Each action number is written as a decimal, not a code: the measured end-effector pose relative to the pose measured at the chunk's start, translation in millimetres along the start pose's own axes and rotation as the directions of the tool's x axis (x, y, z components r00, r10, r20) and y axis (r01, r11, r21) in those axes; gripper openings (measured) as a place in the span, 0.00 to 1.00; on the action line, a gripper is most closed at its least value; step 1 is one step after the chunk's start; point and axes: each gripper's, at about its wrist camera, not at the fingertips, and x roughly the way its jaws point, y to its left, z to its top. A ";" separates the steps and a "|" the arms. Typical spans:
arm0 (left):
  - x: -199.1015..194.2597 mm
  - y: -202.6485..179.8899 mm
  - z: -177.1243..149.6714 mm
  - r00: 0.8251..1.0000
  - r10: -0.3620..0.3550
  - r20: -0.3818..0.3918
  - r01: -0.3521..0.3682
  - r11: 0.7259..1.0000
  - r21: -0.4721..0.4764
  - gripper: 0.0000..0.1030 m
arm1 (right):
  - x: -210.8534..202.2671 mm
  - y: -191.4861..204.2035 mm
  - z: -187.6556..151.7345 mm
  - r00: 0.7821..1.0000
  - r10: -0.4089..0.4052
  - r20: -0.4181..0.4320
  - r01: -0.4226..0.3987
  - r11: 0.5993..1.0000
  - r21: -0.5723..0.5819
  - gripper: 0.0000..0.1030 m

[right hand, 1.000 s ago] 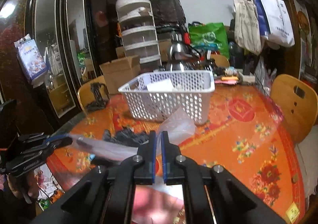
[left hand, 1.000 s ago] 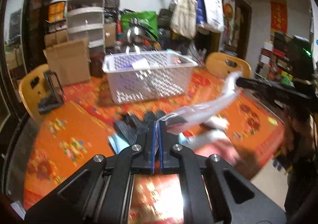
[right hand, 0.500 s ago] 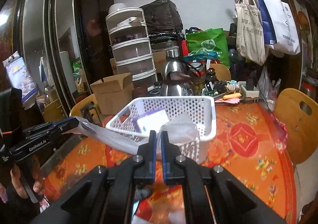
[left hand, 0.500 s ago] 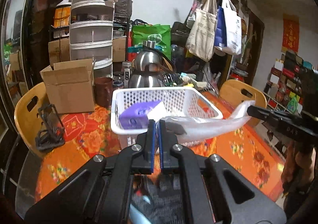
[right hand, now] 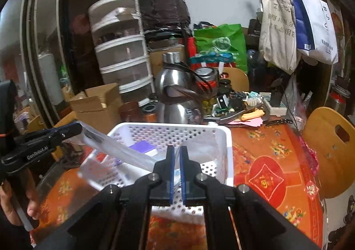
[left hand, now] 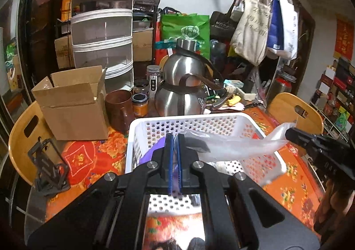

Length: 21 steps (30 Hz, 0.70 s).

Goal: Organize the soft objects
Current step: 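Carry the bag over the basket and open the right tool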

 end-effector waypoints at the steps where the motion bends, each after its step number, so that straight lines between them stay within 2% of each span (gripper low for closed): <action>1: 11.0 -0.4 5.4 1.000 0.005 -0.006 -0.005 1.000 -0.001 0.03 | 7.1 -2.5 1.3 1.000 -0.009 -0.003 0.009 1.000 0.002 0.03; 6: 57.2 -3.4 23.5 0.999 0.032 -0.030 -0.032 0.999 0.006 0.03 | 40.7 -8.8 2.7 0.998 -0.046 -0.050 0.045 0.999 -0.015 0.03; 13: 85.7 4.2 17.3 0.998 0.034 -0.052 -0.035 0.999 -0.005 0.04 | 61.6 -9.9 -2.7 0.997 -0.039 -0.071 0.037 0.999 -0.022 0.03; 14: 89.4 6.5 14.8 0.998 0.035 -0.056 -0.036 0.999 -0.009 0.10 | 64.8 -10.0 -3.8 0.996 -0.041 -0.081 0.039 0.999 -0.021 0.03; 15: 92.9 7.7 12.2 0.998 0.038 -0.060 -0.038 0.999 -0.005 0.29 | 66.1 -9.3 -5.2 0.995 -0.051 -0.089 0.049 0.998 -0.029 0.04; 16: 96.8 7.7 9.3 0.997 0.038 -0.064 -0.037 0.999 0.006 0.44 | 67.0 -7.6 -7.4 0.993 -0.074 -0.093 0.070 0.996 -0.047 0.06; 17: 96.8 9.4 5.6 0.997 0.036 -0.070 -0.036 0.999 0.012 0.76 | 65.7 -6.4 -9.4 0.992 -0.084 -0.094 0.079 0.995 -0.058 0.15; 18: 97.7 10.2 2.8 0.996 0.035 -0.077 -0.034 0.999 0.019 0.94 | 65.1 -6.0 -10.7 0.991 -0.092 -0.097 0.085 0.994 -0.066 0.34; 19: 95.3 11.5 -1.5 0.997 0.040 -0.072 -0.039 0.999 0.022 0.97 | 64.3 -6.4 -11.7 0.991 -0.096 -0.098 0.089 0.994 -0.070 0.47; 20: 91.0 12.2 -4.0 0.997 0.044 -0.056 -0.043 0.999 0.022 0.98 | 61.7 -6.6 -13.3 0.991 -0.099 -0.091 0.093 0.993 -0.075 0.68; 21: 84.8 12.9 -5.9 0.999 0.050 -0.019 -0.050 0.998 0.028 0.98 | 57.7 -6.4 -14.5 0.991 -0.106 -0.078 0.100 0.991 -0.085 0.72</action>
